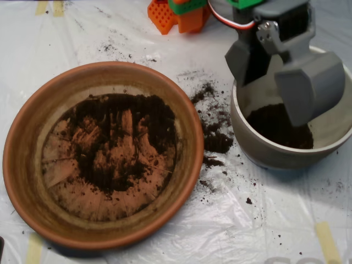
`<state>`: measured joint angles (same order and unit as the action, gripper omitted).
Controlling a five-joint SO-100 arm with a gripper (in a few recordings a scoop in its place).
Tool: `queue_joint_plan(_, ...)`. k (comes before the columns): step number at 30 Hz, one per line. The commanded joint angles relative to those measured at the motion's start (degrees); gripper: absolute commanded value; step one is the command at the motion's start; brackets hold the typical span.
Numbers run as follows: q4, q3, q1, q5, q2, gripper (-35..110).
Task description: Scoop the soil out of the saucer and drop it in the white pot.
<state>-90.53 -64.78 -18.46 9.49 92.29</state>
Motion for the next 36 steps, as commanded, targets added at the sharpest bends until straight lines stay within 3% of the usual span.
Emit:
queue_joint_plan(1,0.88,-0.88,0.97,-1.41,10.90,36)
queue_joint_plan(12,-1.76,1.14,19.60,-6.94,11.07,37)
queue_joint_plan(26,21.71,-39.55,40.34,-0.44,14.15,42)
queue_joint_plan(30,24.26,-41.40,42.19,2.72,8.88,53)
queue_joint_plan(36,24.43,-35.07,45.00,4.66,-3.69,56)
